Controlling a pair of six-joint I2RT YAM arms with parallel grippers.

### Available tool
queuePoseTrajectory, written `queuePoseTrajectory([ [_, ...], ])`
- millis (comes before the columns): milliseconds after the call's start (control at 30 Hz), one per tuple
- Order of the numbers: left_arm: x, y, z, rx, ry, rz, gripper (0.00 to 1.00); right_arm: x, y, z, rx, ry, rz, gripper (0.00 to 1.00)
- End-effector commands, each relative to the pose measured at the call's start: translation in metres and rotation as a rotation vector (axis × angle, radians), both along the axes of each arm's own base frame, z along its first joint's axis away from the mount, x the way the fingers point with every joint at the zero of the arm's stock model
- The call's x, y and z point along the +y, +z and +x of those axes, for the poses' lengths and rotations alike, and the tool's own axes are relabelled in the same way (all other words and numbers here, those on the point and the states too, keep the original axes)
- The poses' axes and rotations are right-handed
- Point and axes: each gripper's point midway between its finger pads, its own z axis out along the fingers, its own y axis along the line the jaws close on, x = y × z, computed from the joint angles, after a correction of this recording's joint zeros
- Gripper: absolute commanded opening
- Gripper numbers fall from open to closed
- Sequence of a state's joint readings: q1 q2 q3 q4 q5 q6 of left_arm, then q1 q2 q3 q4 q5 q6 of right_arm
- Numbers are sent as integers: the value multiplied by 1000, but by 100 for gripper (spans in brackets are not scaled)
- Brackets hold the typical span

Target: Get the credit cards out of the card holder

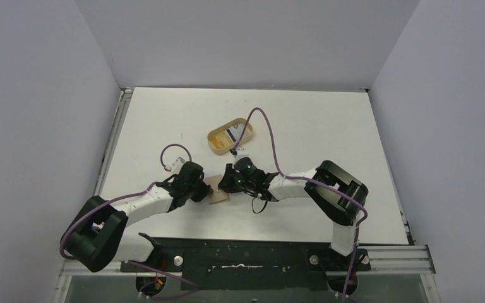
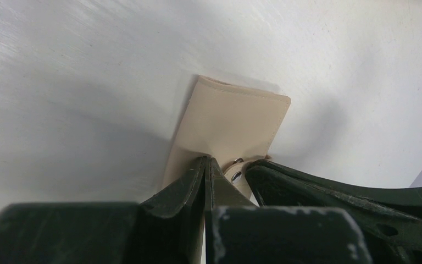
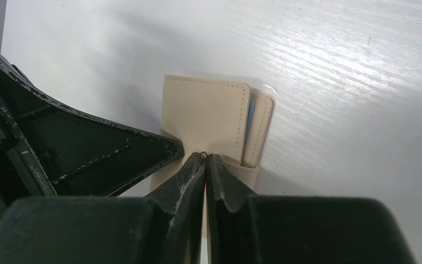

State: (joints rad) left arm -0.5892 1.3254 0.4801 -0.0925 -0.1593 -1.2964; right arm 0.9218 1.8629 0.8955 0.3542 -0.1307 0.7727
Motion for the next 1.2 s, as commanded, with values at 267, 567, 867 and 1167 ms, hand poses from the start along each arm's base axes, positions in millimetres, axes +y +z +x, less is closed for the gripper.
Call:
queuePoseTrajectory([
  [267, 45, -26, -38, 149, -50, 225, 8, 4, 31, 13, -139, 55, -25, 48],
  [567, 54, 61, 7, -98, -120, 284, 94, -11, 128, 42, -283, 41, 95, 98],
  [867, 86, 136, 46, -336, -123, 195, 97, -87, 135, 58, -213, -119, -86, 100],
  [1167, 118, 182, 71, -512, -197, 129, 97, -149, 125, 44, -197, -242, -179, 100],
])
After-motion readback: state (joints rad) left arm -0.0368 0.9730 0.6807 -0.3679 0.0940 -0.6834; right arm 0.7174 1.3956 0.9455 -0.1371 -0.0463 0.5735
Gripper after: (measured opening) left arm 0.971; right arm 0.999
